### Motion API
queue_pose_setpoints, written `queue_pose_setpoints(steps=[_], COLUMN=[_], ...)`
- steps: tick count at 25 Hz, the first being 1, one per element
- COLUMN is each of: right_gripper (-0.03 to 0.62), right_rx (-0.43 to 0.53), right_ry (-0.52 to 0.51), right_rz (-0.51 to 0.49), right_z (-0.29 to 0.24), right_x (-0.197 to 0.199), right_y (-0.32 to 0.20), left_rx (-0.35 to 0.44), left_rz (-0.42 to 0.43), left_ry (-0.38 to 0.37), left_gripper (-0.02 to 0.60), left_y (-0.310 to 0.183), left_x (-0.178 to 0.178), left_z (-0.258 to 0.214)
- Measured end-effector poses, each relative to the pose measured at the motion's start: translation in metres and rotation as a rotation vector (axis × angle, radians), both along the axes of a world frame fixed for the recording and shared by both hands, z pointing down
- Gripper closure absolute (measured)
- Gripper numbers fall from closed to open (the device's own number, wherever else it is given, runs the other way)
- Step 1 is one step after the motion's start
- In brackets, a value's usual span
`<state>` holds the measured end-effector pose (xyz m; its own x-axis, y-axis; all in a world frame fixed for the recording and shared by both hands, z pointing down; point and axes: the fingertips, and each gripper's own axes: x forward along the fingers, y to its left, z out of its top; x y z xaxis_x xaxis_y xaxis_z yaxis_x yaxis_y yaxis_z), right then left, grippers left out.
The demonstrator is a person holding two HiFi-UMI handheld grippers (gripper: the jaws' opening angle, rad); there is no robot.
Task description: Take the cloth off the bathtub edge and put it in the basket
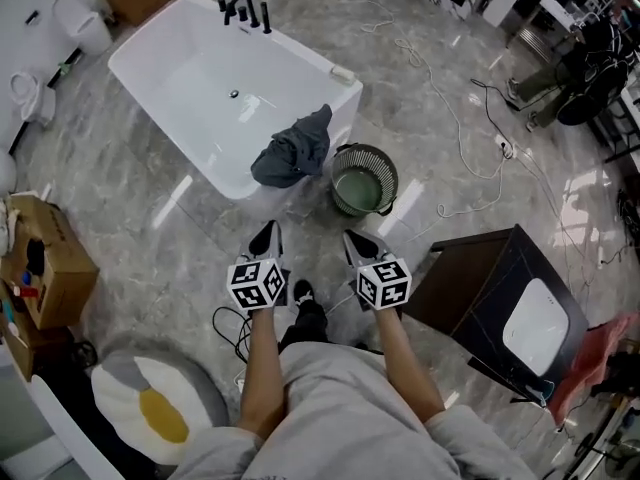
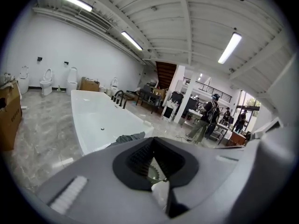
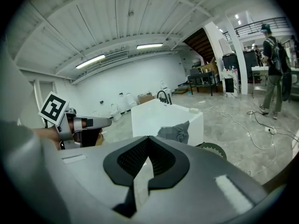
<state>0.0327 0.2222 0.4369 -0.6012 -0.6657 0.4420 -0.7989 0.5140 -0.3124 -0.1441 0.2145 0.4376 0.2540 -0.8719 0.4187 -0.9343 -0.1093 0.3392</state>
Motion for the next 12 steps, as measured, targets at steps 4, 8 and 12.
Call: queue_pose_setpoints(steps=[4, 8, 12], right_gripper=[0.592, 0.592, 0.592], right_rx=[0.014, 0.026, 0.014], right_ry=[0.057, 0.074, 0.062], right_rz=[-0.029, -0.065, -0.039], right_z=[0.005, 0.007, 0.011], right_x=[-0.027, -0.058, -0.071], right_y=[-0.026, -0.052, -0.074], left_rx=[-0.020, -0.020, -0.009], left_rz=[0.027, 0.052, 0.042], left_ry=[0.013, 0.016, 0.028], left_gripper=[0.523, 0.523, 0.523], left_y=[-0.028, -0.060, -0.083], left_x=[-0.017, -0.031, -0.052], left_z=[0.010, 0.014, 0.013])
